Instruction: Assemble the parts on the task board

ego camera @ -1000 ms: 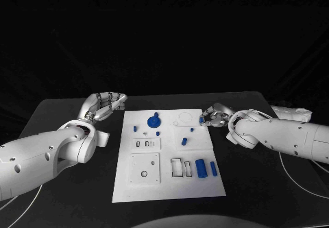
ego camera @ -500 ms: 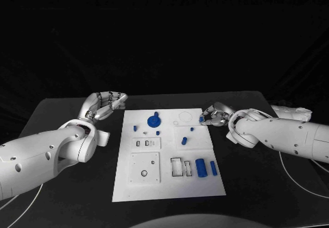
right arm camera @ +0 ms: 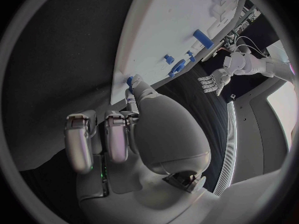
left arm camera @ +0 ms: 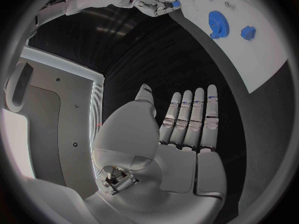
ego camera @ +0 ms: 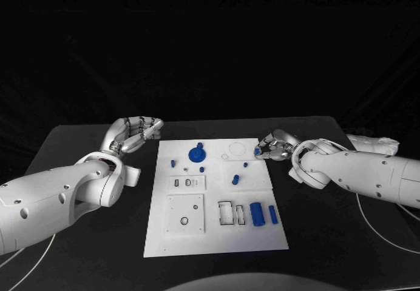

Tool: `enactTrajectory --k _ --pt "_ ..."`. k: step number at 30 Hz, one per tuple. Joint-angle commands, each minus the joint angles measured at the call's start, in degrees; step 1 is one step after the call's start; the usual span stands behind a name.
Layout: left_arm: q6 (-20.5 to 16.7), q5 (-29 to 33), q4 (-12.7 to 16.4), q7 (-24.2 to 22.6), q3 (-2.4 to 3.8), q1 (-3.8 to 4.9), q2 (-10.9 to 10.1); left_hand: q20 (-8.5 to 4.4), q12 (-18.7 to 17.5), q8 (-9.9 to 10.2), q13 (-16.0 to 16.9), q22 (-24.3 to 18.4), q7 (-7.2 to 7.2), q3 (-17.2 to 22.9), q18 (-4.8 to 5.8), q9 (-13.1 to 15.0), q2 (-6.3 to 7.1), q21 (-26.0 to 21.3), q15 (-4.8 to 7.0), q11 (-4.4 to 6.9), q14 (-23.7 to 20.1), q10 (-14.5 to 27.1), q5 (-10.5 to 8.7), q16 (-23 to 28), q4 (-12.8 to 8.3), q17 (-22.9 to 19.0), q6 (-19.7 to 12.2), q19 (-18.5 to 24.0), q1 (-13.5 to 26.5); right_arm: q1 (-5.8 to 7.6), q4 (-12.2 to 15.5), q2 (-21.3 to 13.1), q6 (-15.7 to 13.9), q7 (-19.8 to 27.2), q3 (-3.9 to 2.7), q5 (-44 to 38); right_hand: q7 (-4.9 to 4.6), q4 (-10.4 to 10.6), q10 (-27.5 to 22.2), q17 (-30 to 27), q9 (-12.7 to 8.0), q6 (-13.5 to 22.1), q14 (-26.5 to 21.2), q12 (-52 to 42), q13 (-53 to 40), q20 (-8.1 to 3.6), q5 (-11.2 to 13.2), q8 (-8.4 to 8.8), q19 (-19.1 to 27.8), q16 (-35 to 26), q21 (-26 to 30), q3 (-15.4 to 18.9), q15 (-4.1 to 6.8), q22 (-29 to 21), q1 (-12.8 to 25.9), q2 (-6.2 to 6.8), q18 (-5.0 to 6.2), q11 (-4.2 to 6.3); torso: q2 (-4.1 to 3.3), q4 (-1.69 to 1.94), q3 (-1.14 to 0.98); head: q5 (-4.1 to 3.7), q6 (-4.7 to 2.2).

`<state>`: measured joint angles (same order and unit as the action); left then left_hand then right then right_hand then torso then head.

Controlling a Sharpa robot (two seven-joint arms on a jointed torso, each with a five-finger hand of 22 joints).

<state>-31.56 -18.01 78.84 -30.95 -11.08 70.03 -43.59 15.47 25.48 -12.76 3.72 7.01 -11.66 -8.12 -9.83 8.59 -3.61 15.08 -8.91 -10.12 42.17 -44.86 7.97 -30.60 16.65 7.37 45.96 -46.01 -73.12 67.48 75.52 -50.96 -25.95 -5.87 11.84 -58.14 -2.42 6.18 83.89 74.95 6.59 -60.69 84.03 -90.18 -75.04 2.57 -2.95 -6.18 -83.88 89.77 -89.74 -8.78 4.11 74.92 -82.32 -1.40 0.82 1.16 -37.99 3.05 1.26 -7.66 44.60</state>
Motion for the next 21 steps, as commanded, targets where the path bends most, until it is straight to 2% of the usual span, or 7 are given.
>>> enactTrajectory --k 1,7,12,17,21 --pt "0.3 -0.3 0.2 -0.4 0.05 0.03 0.1 0.18 -0.4 -0.4 0.0 -0.1 -0.69 -0.4 -0.67 0.1 -0.16 -0.4 -0.06 0.11 -0.4 -0.3 0.29 0.3 0.0 0.1 -0.2 -0.1 -0.5 -0.03 0.1 -0.1 -1.0 1.3 0.00 -0.1 -0.03 -0.1 6.1 15.1 0.3 -1.0 6.0 0.2 -15.0 -0.50 0.0 -0.52 -6.1 0.2 -0.3 0.4 0.41 15.1 -0.3 -0.70 -0.82 0.45 0.01 0.00 -0.01 0.03 0.00" --pt "0.3 -0.3 0.0 -0.4 0.05 0.03 0.1 0.18 -0.4 -0.4 0.0 -0.1 -0.69 -0.4 -0.67 0.1 -0.16 -0.4 -0.06 0.11 -0.4 -0.3 0.29 0.3 0.0 0.1 -0.2 -0.1 -0.5 -0.03 0.3 -0.2 -2.1 1.9 0.00 1.6 -0.19 -0.1 6.1 15.1 0.4 -1.6 6.0 0.2 -15.0 -0.54 0.0 -0.64 -6.1 0.2 -0.3 0.7 0.44 15.1 -0.4 -0.63 -0.82 0.40 0.01 0.00 -0.03 0.04 -0.03" --pt "0.3 -0.3 -0.1 -0.5 0.05 0.03 0.2 0.19 -0.4 -0.4 0.0 -0.1 -0.69 -0.4 -0.66 0.1 -0.19 -0.4 -0.06 0.11 -0.4 -0.3 0.32 0.3 0.0 0.1 -0.2 -0.1 -0.6 -0.03 0.8 -0.3 -4.3 3.3 0.00 5.4 -0.43 -0.1 6.1 15.1 0.4 -2.0 6.0 0.2 -15.0 -0.54 0.0 -0.68 -6.1 0.2 -0.3 1.0 0.39 15.1 -0.3 -0.49 -0.82 0.29 0.05 0.08 -0.03 0.06 -0.20" --pt "0.3 -0.3 -0.3 -0.5 0.04 0.01 0.3 0.19 -0.4 -0.4 0.0 -0.1 -0.69 -0.4 -0.66 0.1 -0.19 -0.4 -0.06 0.11 -0.4 -0.3 0.32 0.3 0.0 0.1 -0.2 -0.1 -0.6 0.06 2.0 -0.5 -7.0 5.2 -0.01 10.9 -0.77 0.1 6.1 15.1 0.4 -2.7 6.0 0.2 -15.0 -0.44 0.0 -0.72 -6.1 0.2 -0.3 1.7 0.18 15.1 0.0 -0.20 -0.82 0.06 0.11 0.10 -0.03 0.35 -0.30" --pt "0.2 -0.3 -0.4 -0.4 0.03 -0.01 0.4 0.19 -0.4 -0.4 0.0 -0.1 -0.69 -0.4 -0.66 0.1 -0.19 -0.4 -0.06 0.11 -0.4 -0.3 0.32 0.3 0.0 0.1 -0.2 -0.1 -0.6 0.63 3.4 -0.7 -7.9 6.2 -0.03 13.9 -0.97 0.2 6.1 15.1 0.3 -3.1 6.0 0.2 -15.0 -0.32 -0.1 -0.69 -6.1 0.2 -0.3 2.1 0.00 15.1 0.1 0.06 -0.82 -0.13 0.07 0.11 0.02 0.45 -0.42"
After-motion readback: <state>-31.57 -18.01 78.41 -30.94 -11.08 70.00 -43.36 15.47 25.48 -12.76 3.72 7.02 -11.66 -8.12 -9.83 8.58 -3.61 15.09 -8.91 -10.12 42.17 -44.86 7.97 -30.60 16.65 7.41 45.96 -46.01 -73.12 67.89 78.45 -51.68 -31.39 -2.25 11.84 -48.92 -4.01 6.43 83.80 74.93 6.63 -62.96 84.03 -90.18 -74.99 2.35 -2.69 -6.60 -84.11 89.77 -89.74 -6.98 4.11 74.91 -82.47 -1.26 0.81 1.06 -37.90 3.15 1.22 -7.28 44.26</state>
